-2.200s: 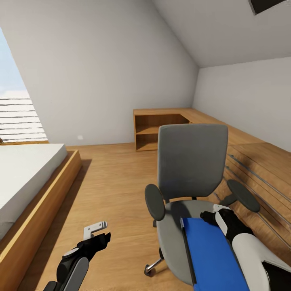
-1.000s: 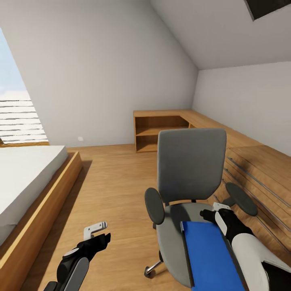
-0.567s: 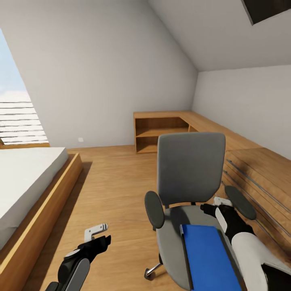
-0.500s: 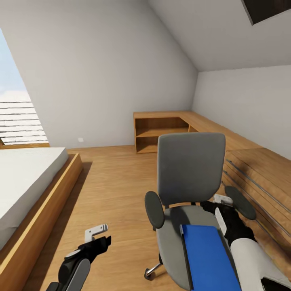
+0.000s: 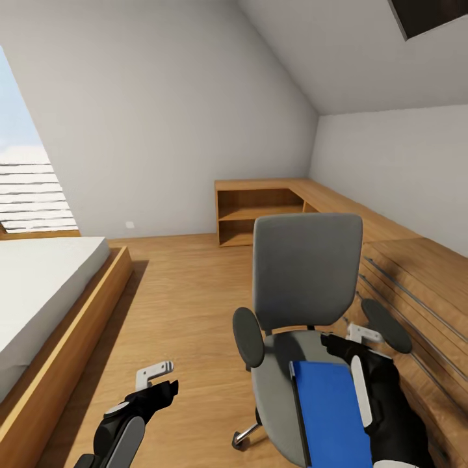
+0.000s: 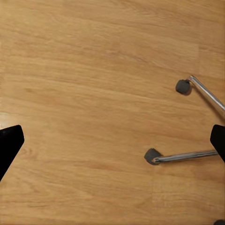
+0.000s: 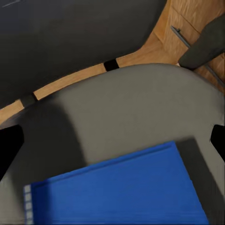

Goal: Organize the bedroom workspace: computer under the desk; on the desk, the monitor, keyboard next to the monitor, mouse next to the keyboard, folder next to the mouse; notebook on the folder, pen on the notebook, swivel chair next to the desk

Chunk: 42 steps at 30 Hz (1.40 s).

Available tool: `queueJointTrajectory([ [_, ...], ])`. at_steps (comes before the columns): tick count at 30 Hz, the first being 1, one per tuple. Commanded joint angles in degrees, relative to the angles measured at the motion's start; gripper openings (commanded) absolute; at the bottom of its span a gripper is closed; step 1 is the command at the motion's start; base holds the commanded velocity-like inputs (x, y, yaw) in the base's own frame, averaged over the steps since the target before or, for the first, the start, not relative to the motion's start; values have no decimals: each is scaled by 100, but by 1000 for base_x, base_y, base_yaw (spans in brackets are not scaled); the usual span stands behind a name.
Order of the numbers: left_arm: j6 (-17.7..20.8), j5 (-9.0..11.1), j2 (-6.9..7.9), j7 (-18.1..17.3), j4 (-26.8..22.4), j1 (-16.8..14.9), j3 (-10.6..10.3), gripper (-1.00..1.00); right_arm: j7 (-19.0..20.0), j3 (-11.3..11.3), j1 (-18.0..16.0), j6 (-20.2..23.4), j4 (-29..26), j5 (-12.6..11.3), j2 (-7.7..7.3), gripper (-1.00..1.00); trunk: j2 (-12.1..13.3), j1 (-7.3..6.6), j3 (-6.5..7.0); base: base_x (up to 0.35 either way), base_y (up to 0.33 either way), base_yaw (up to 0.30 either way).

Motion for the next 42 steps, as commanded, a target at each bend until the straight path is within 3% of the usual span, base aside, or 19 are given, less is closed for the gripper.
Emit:
queueJointTrajectory([
  [1, 10, 57, 3, 52, -6, -4, -7, 100, 6, -7, 8, 50, -29, 3, 14, 100, -3, 0, -5, 0, 0, 0],
  [9, 3, 64, 6, 36, -3, -4, 1, 100, -2, -15, 50, 126, -192, -384, 43, 100, -3, 0, -5, 0, 0, 0],
  [14, 2, 73, 13, 31, -11, -4, 14, 100, -2, -43, 52, 126, -207, -419, 52, 100, -3, 0, -4, -43, 25, -38],
  [20, 2, 73, 10, 26, -12, -4, 10, 100, -2, -254, 52, 120, -207, -420, 54, 100, -3, 0, 7, -263, 177, -258],
  [29, 2, 73, 8, 34, -12, -4, 10, 100, 2, -394, 52, 120, -207, -423, 55, 100, -3, 0, 13, -280, 196, -290],
  [40, 2, 77, 7, 23, -12, -4, 10, 100, 6, -431, 52, 113, -207, -442, 60, 100, -3, 0, 14, -191, 251, -181],
  [41, -2, 74, 7, 29, -12, -4, 9, 100, -1, -447, 52, 106, -207, -735, 42, 100, -3, 0, 14, -3, 27, -2],
  [42, -1, 74, 7, 32, -12, -4, 9, 100, -1, -450, 52, 106, -207, -744, 41, 100, -3, 0, 14, -2, 22, -1],
])
